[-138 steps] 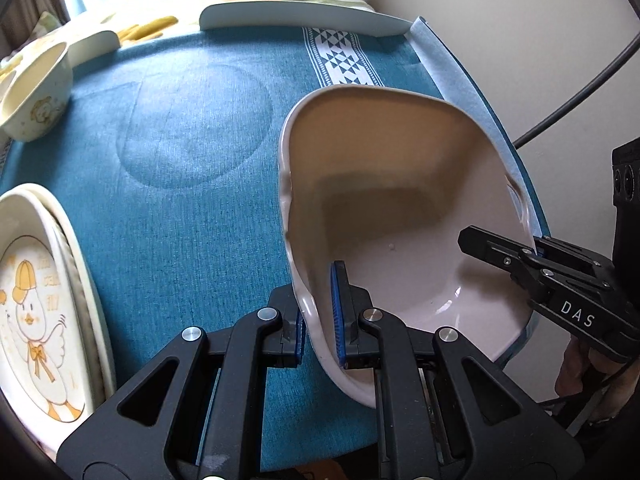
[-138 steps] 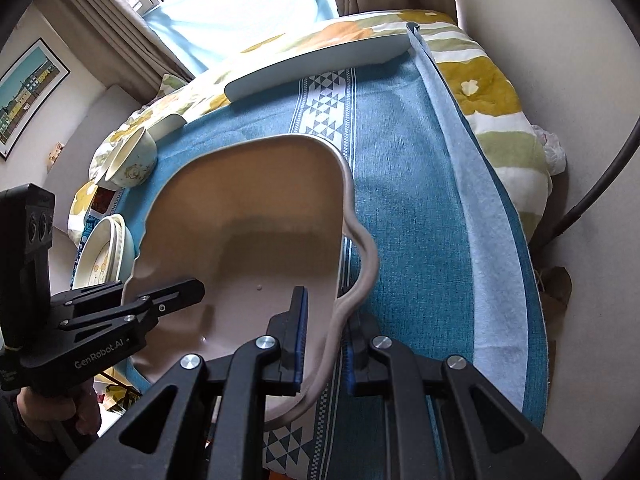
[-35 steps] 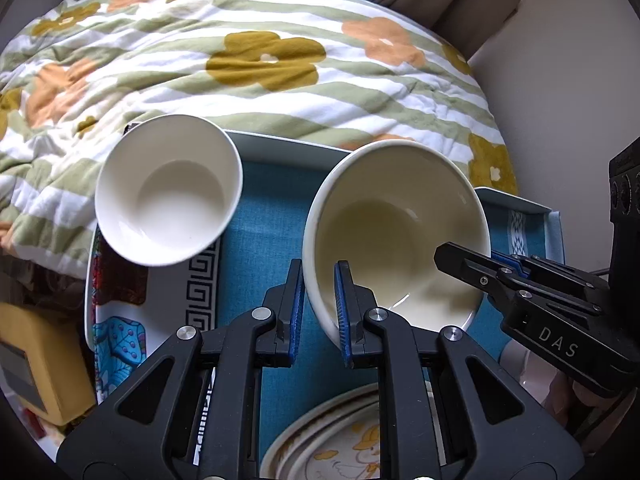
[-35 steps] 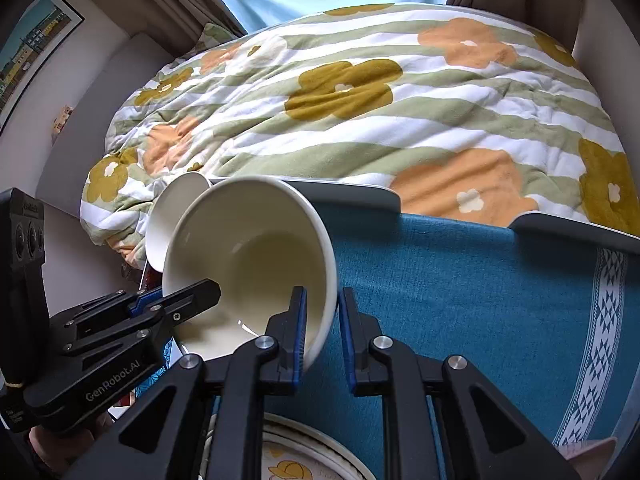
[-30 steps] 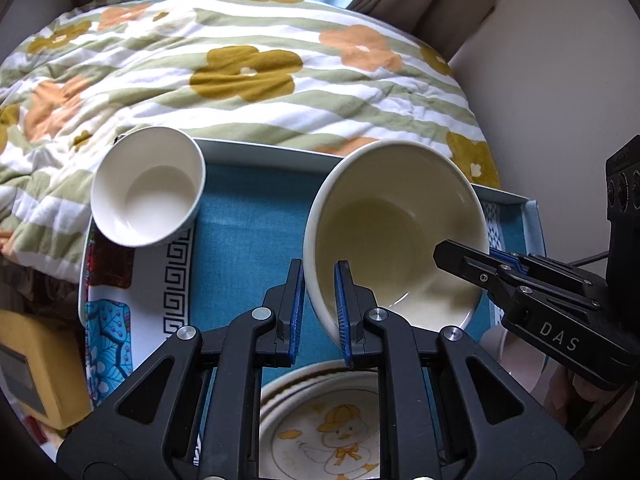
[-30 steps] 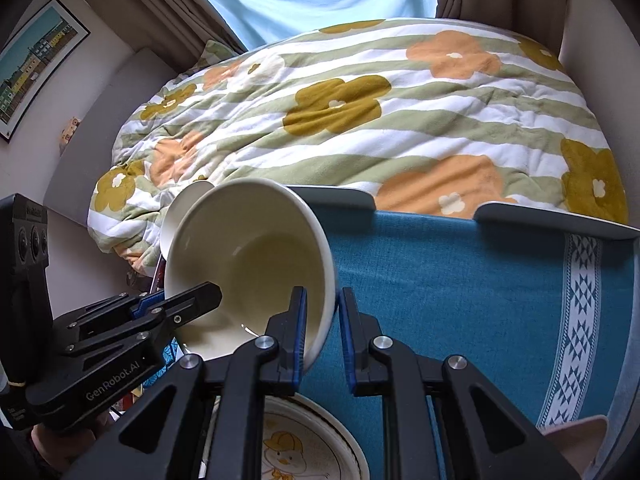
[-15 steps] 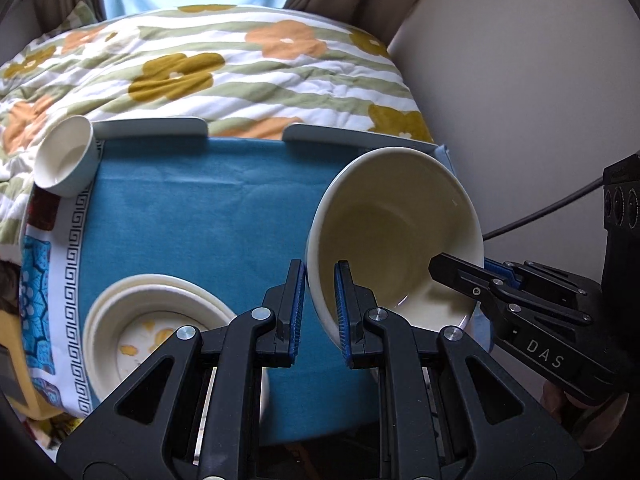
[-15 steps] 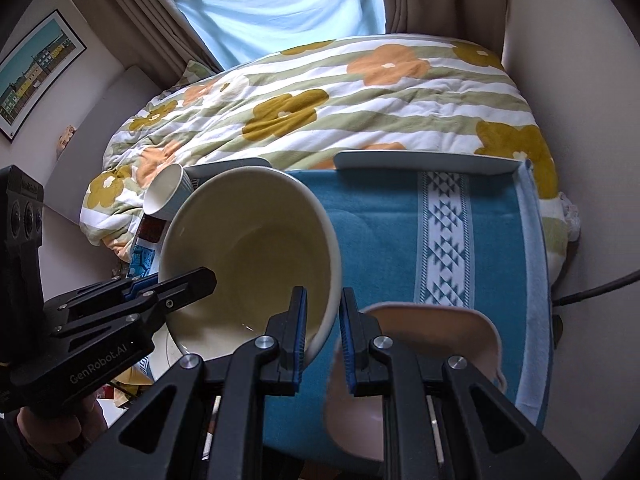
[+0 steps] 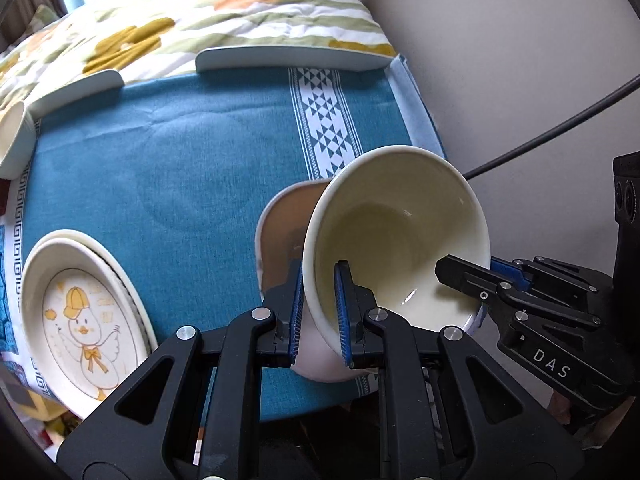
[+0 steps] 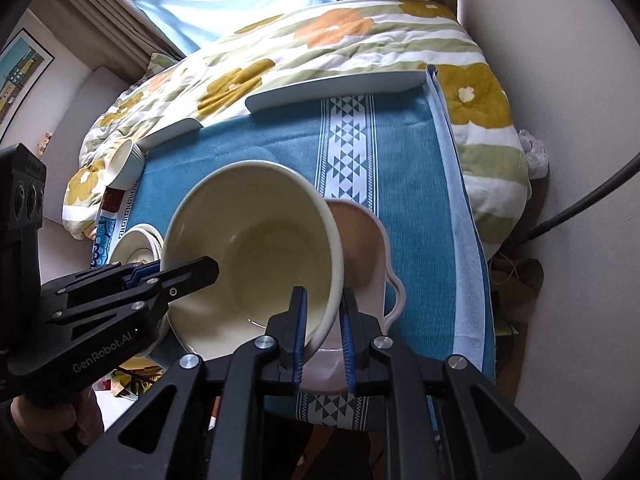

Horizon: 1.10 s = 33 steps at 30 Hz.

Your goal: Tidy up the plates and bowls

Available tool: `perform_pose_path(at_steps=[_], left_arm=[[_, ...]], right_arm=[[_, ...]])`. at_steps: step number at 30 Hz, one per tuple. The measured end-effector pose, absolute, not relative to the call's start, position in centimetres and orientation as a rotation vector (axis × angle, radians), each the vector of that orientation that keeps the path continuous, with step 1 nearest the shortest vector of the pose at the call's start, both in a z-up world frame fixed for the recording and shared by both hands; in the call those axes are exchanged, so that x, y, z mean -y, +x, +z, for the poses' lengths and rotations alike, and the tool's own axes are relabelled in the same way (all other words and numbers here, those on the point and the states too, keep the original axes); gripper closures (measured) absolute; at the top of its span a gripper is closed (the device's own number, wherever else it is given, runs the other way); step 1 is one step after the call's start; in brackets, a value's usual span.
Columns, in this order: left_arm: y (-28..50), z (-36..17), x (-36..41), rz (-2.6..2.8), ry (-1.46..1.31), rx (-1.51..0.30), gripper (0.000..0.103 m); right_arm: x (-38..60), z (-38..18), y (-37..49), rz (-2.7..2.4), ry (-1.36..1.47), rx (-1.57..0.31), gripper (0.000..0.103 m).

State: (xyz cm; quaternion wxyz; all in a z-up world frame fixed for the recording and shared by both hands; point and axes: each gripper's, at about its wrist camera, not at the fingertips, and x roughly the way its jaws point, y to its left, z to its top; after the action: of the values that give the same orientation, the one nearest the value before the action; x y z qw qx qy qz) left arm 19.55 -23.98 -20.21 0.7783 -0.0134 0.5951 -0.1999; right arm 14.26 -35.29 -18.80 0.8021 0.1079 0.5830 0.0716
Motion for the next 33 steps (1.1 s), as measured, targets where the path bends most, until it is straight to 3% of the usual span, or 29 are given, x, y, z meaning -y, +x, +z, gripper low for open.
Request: perform_pose_path(at_steps=[12,33], left_arm=[[20.4,-23.7,25.3,-0.457,0.111,-1.360,0.090],[21.0,-25.2,26.4,-0.462,0.202,-1.351,0.090]], right_arm=[[35.6,-22.7,13.8,0.123,0.298,-1.312,0.088],[35.3,-24.3,13.5,0.081,0.304,-1.332,0.088]])
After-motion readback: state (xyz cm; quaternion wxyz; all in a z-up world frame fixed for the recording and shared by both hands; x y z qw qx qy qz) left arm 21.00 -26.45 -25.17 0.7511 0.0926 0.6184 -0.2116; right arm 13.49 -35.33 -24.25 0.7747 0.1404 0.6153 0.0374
